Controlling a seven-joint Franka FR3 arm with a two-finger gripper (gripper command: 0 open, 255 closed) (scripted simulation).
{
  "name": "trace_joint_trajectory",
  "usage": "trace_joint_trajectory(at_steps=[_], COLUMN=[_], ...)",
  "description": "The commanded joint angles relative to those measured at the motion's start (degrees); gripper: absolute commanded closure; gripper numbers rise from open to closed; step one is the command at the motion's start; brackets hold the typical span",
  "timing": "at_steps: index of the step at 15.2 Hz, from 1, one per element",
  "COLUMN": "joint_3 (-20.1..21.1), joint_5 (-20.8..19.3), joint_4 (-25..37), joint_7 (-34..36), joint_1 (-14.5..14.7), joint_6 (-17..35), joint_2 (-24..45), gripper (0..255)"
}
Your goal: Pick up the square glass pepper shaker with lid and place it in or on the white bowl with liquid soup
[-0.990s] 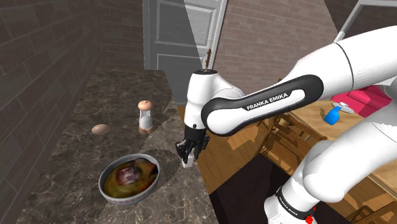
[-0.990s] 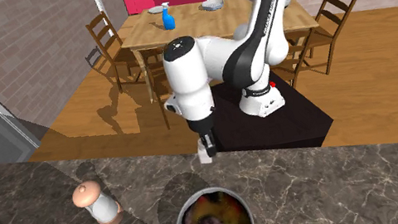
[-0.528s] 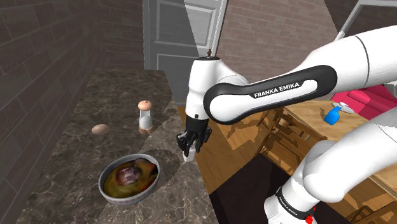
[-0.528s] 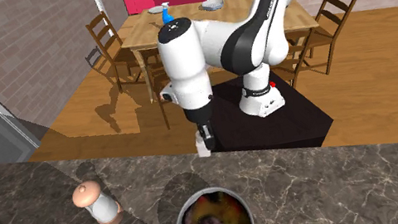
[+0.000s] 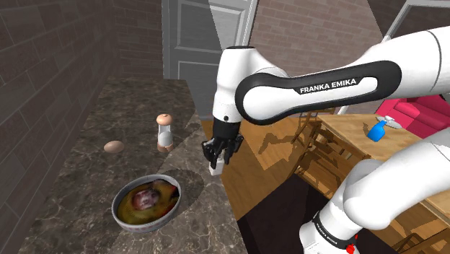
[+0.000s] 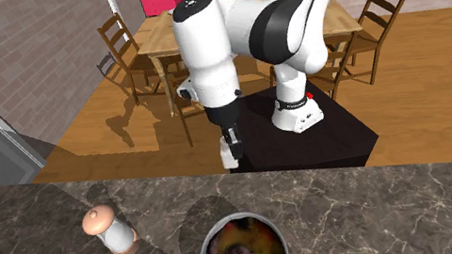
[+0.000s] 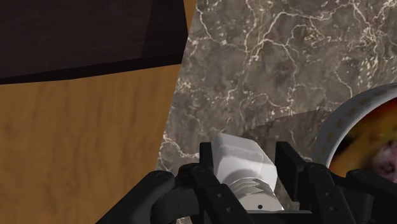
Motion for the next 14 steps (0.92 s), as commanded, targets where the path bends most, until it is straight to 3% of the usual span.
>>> trace_joint_trajectory(at_steps=[1, 4, 9, 14], joint_3=[-0.2, -0.5, 4.6, 8.8], joint_5=[0.0, -0.1, -3.3, -9.2], joint_4=[1.2, 2.6, 12.2, 23.4], joint_7=[0.1, 0.2, 8.1, 16.9], joint_1=[0.0, 0.0, 0.5, 2.3], joint_6=[-1.5, -3.5, -3.3, -4.3], joint_2=[-0.4, -0.9, 8.5, 19.4], gripper=[255, 255, 255, 255])
